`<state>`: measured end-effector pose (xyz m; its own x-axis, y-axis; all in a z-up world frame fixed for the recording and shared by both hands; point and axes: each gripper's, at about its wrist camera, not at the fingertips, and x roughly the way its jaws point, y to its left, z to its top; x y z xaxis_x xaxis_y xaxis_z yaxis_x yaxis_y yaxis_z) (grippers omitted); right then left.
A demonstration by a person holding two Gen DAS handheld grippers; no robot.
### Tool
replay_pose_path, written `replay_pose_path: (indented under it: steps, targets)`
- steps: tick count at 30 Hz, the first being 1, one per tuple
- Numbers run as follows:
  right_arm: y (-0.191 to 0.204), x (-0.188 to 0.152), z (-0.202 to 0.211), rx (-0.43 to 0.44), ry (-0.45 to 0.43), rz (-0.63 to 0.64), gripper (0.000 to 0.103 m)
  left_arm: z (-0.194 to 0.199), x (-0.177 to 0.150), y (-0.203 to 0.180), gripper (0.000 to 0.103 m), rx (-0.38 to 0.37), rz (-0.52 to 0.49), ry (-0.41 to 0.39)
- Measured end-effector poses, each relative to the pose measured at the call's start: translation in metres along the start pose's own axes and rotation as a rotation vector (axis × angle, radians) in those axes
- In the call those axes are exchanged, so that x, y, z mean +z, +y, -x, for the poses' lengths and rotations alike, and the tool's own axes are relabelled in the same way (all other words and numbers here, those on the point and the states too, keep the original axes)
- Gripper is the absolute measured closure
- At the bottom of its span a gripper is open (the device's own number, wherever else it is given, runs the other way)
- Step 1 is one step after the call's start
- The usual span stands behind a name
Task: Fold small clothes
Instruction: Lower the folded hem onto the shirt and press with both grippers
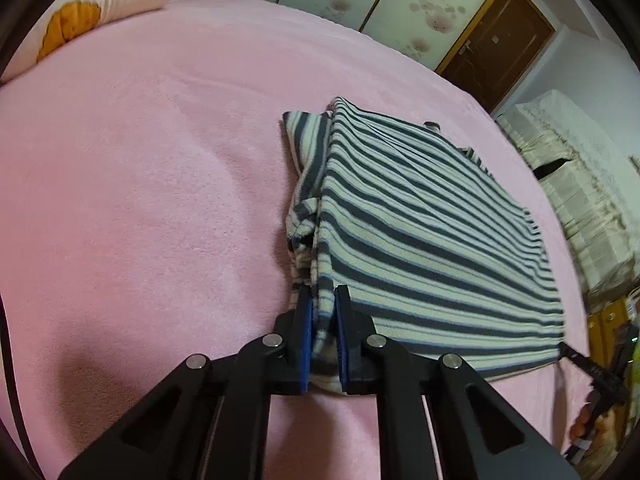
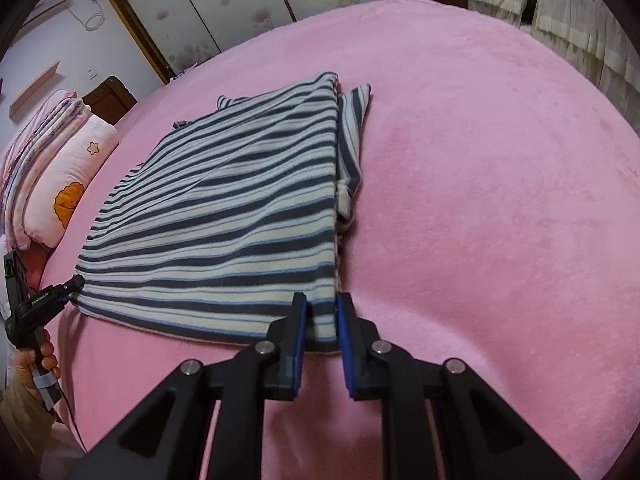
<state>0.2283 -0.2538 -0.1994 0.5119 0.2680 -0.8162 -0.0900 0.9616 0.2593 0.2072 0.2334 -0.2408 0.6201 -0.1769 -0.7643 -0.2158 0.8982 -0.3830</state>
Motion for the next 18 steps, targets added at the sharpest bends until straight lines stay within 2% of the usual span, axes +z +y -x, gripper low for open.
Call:
replay_pose_path:
  steps: [5,11,18]
  targets:
    - [0.004,-0.005,0.010,-0.020,-0.032,0.037,0.098,0.002,-0.007,-0.004,0.096,0.019,-0.027,0.007]
    - [0.003,-0.010,0.009,-0.030,-0.029,0.037,0.098,-0.006,-0.016,0.008,0.092,0.006,0.040,0.050]
    - [0.000,-0.009,0.008,-0.061,-0.044,0.045,0.098,-0.011,-0.013,0.002,0.096,0.064,-0.079,0.070]
